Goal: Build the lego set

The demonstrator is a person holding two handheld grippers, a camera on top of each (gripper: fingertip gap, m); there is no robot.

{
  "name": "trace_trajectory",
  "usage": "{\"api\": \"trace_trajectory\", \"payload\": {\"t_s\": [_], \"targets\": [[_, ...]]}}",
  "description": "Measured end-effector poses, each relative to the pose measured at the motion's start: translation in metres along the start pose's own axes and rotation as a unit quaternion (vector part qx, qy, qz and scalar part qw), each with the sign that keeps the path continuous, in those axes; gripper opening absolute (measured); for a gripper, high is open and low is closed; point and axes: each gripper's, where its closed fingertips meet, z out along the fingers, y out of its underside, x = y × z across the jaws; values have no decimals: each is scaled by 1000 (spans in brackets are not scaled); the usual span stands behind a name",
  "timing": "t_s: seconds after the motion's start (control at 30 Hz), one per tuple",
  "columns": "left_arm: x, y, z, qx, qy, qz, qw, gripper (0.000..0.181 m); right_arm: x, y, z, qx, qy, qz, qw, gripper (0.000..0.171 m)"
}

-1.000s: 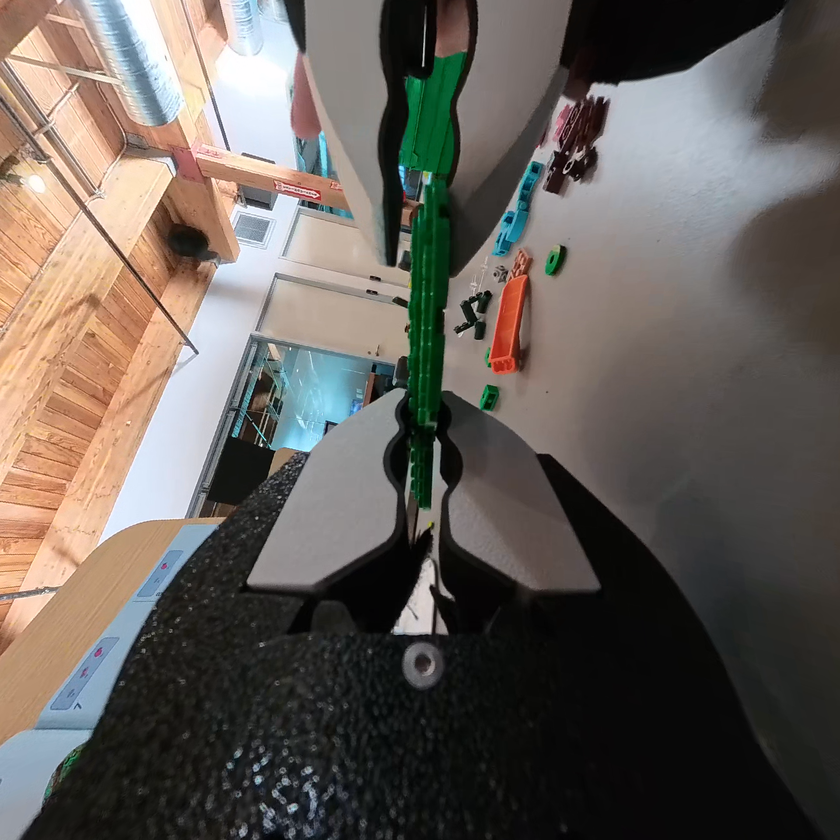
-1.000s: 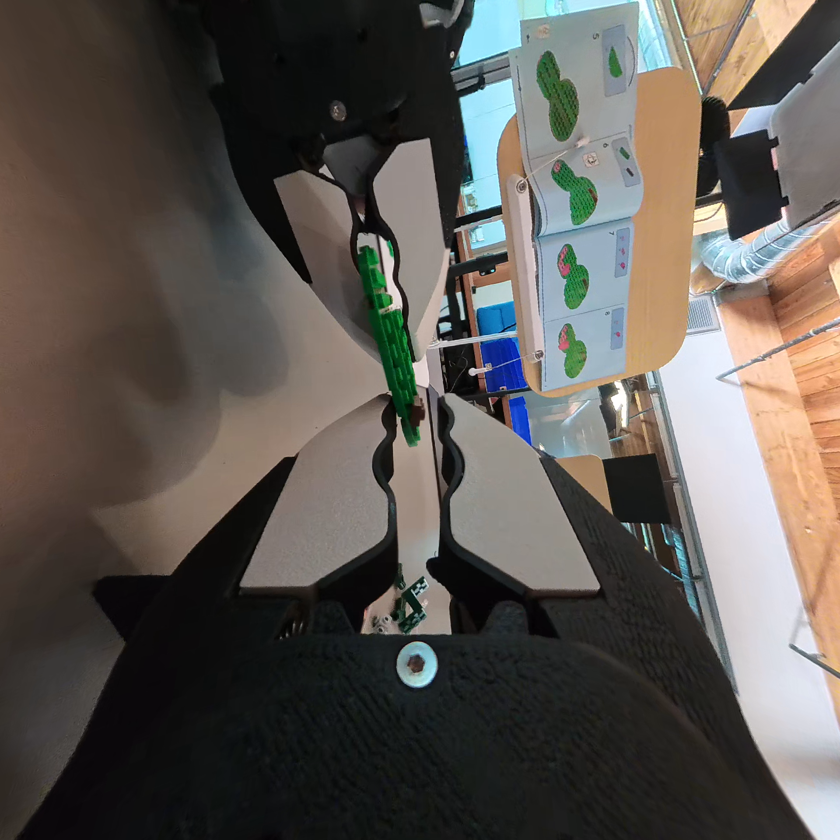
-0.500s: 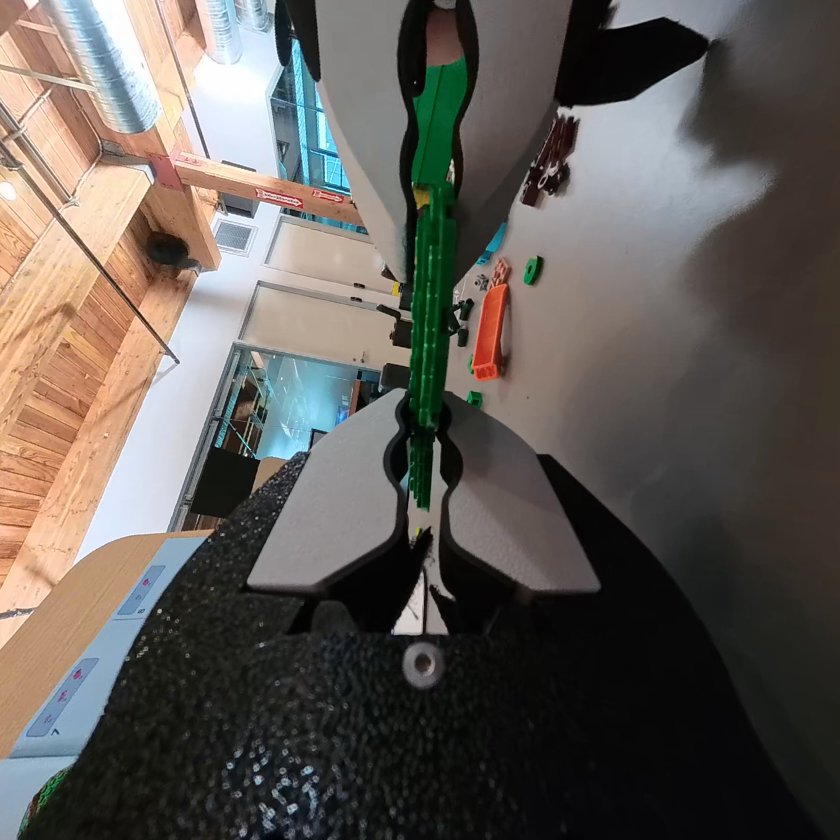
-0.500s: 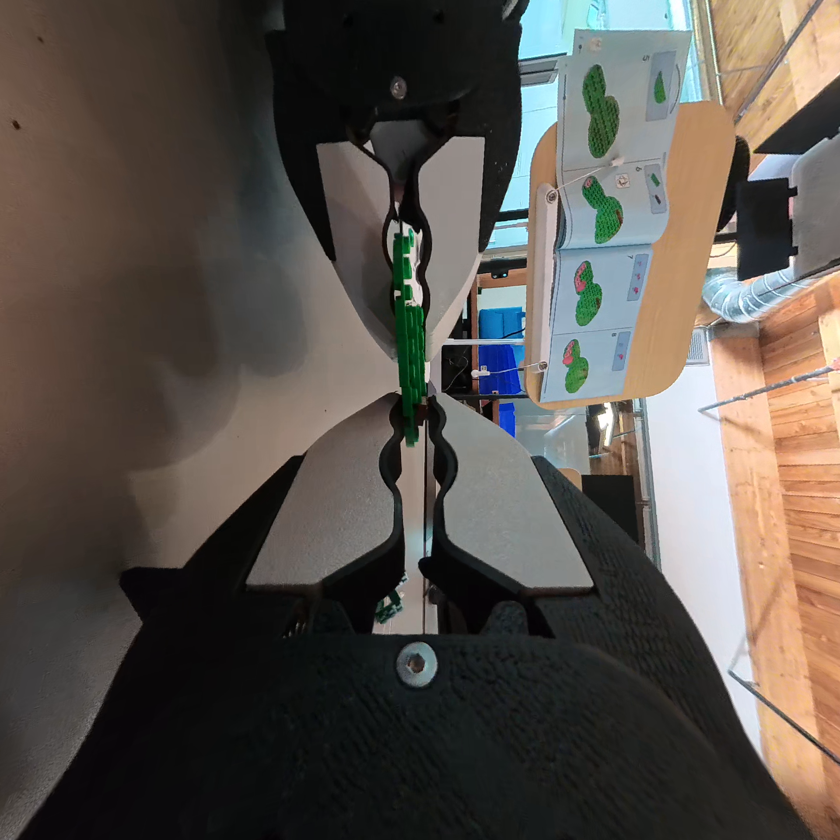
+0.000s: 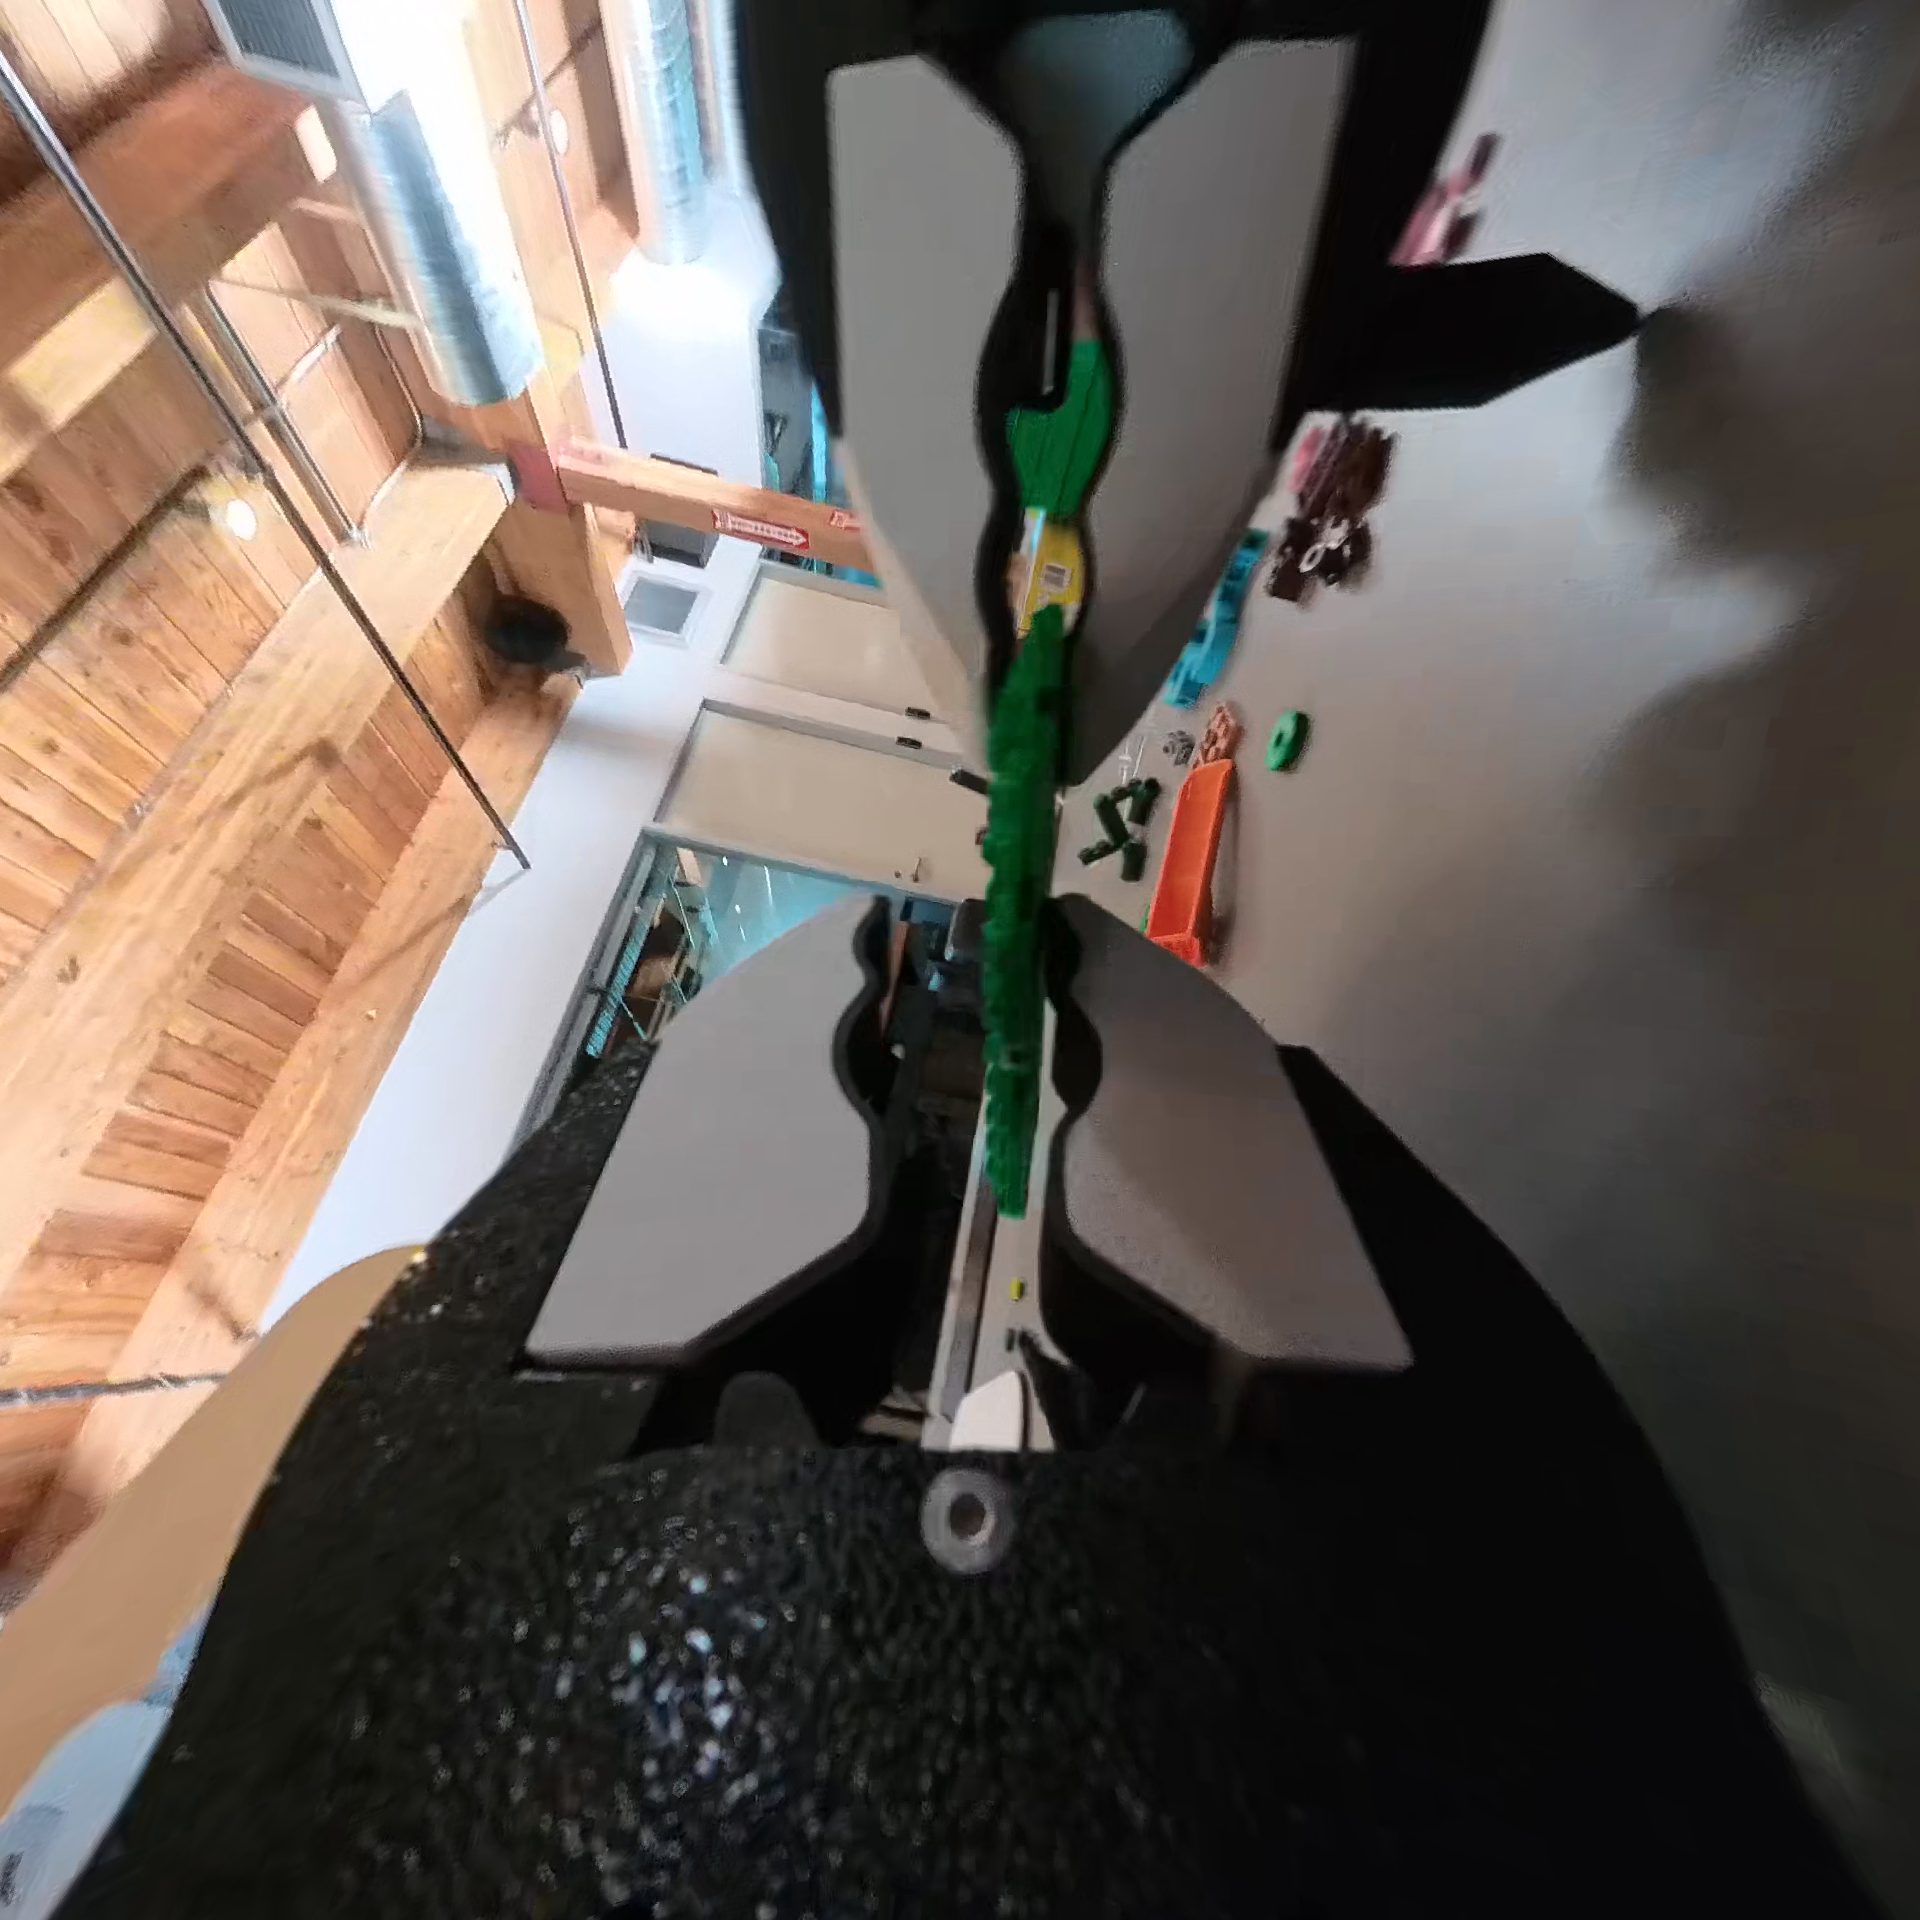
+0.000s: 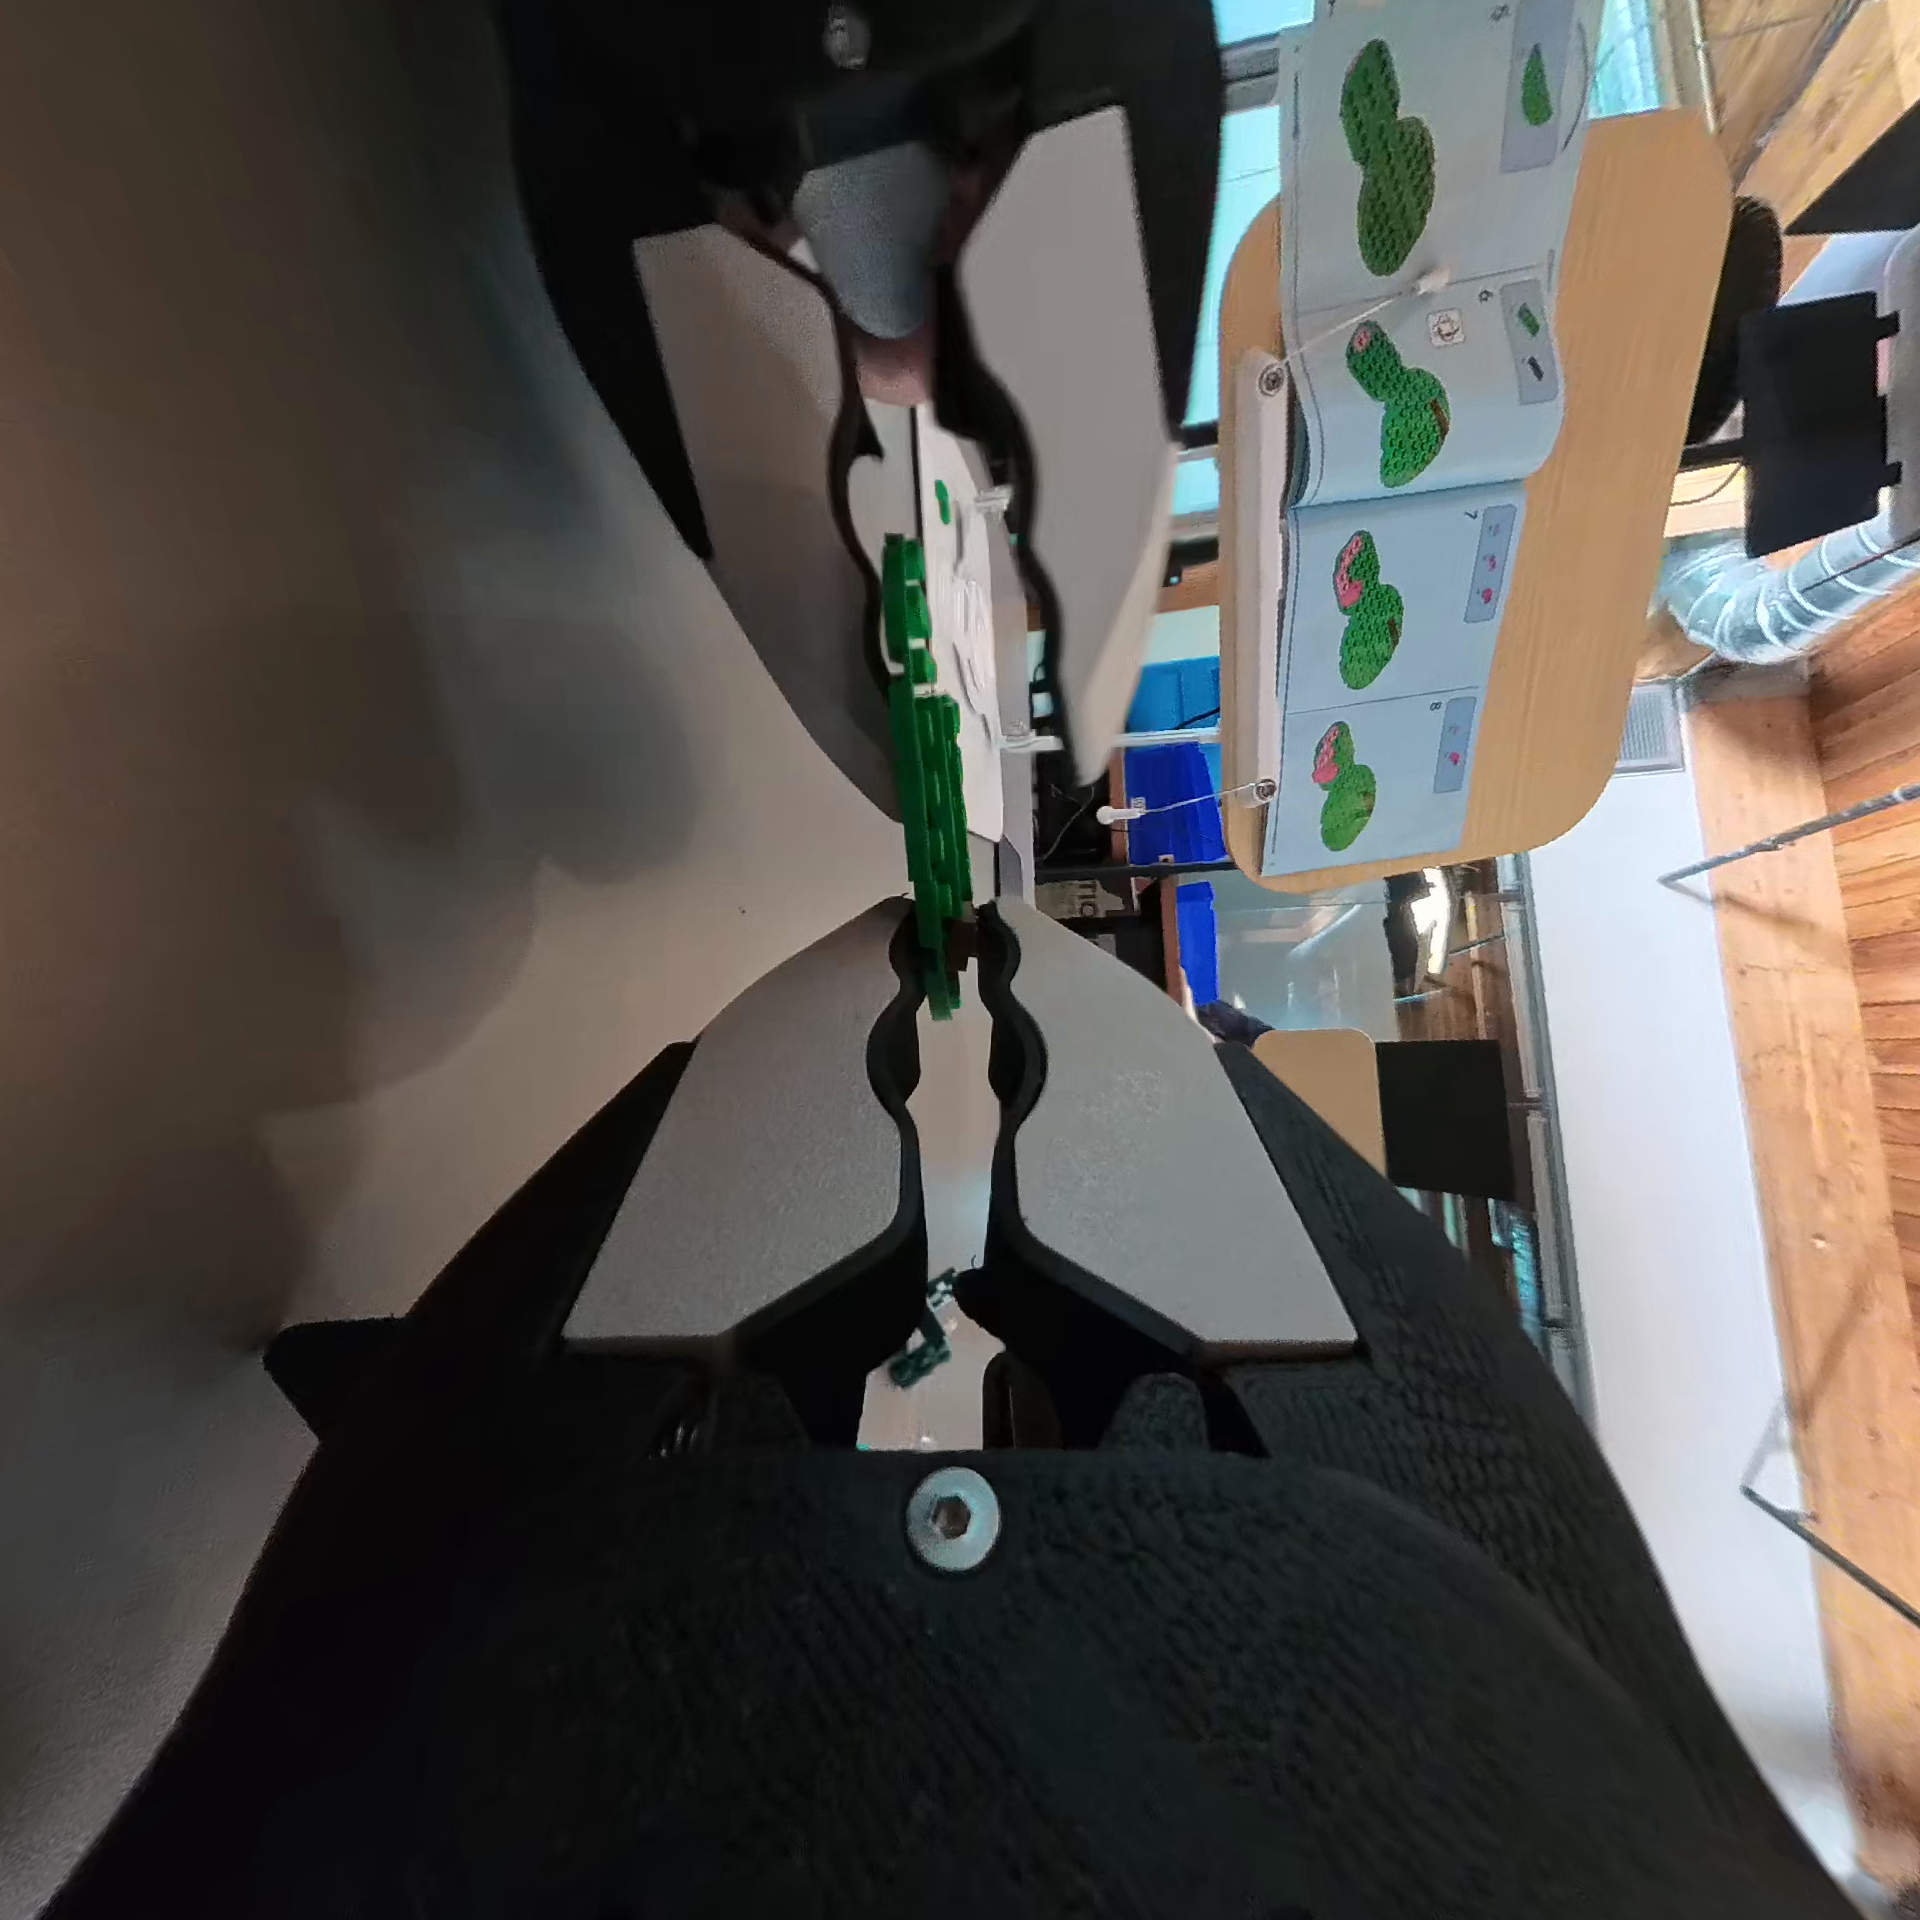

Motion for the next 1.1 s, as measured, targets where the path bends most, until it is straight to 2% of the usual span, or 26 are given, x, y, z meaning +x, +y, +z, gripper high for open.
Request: {"api": "trace_trajectory", "payload": {"t_s": [0.1,0.43,0.73,0.83,0.97,1.1], "targets": [[9,-4,1,1,14,34,999,12,-1,-1,0,3,-5,8,1000,8],[29,-5,-3,9,108,17,994,9,-21,-2,-2,18,-39,-86,995,9],[22,-6,-3,10,94,-5,996,8,-13,-3,-2,1,-35,-51,998,7],[18,-5,-1,3,79,-8,997,9,-9,-4,-1,14,-25,-5,1000,7],[18,4,2,-28,76,-4,997,9,-13,3,1,5,-34,19,999,23],[20,12,3,-47,81,-14,995,9,-12,-4,-1,25,-23,-4,999,23]]}}
